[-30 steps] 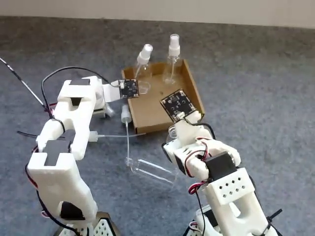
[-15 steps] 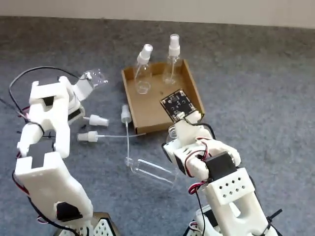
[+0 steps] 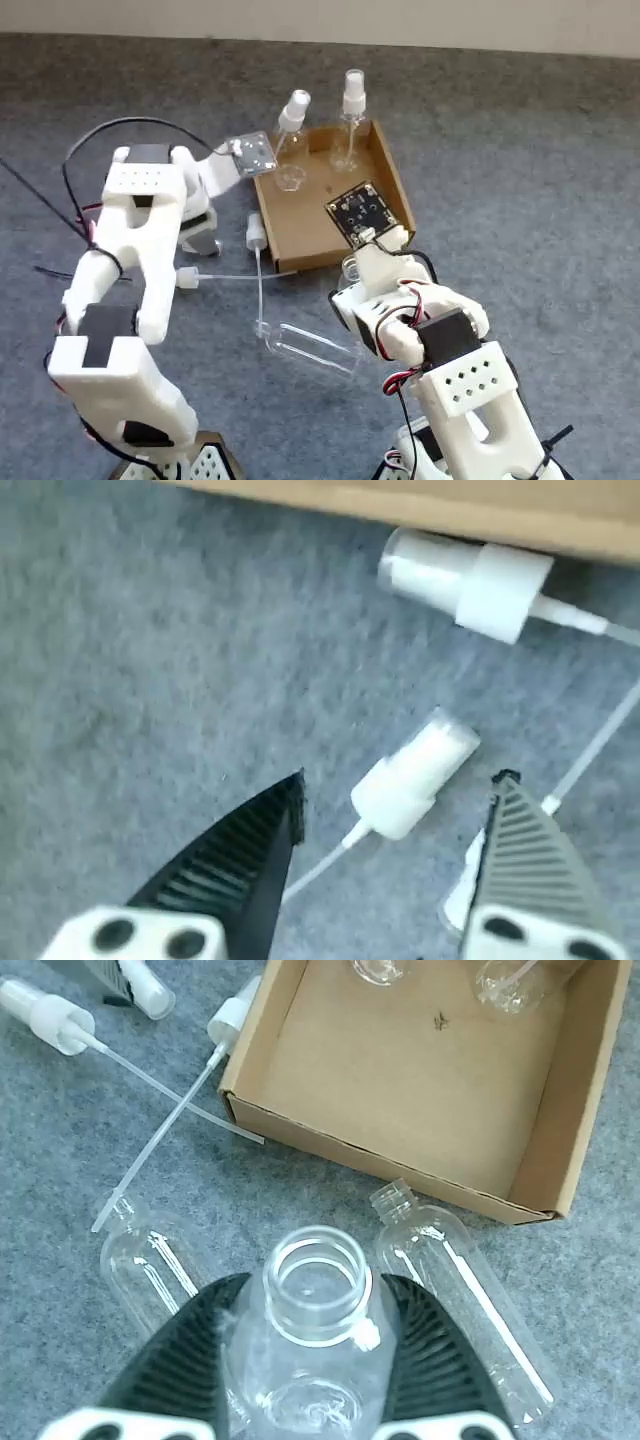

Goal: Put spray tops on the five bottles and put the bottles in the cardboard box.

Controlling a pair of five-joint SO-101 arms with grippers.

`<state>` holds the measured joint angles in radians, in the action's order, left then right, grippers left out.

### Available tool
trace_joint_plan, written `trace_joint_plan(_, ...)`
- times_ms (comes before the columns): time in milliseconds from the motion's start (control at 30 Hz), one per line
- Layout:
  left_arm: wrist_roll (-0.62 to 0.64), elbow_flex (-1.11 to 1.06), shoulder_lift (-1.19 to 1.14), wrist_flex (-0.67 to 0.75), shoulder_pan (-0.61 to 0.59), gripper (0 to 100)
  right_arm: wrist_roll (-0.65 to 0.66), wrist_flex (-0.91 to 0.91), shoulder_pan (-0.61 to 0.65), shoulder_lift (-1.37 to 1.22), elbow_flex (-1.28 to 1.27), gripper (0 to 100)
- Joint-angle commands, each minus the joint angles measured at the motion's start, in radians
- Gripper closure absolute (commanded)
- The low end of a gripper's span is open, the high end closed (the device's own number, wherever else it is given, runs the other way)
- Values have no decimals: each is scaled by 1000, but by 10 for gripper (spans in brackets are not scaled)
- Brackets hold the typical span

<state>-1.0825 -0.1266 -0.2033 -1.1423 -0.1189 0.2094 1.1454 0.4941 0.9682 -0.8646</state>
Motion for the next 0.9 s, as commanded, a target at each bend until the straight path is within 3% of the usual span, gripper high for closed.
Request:
trace_joint_plan(0, -49, 18, -64, -2, 12, 726, 8, -1, -5, -2, 7, 995)
trace_joint_plan(167, -49, 61, -165, 64, -28, 730, 8, -2, -4, -2, 7, 995)
trace_joint_plan(433, -43, 102, -205, 69, -30, 925, 3, -2, -4, -2, 7, 995)
trace_joint_plan(600, -32, 163, -205, 66, -36, 948, 3, 1, -4, -2, 7, 995)
trace_joint_plan(867, 253, 381, -168, -20, -85, 948, -17, 4, -4, -2, 7, 995)
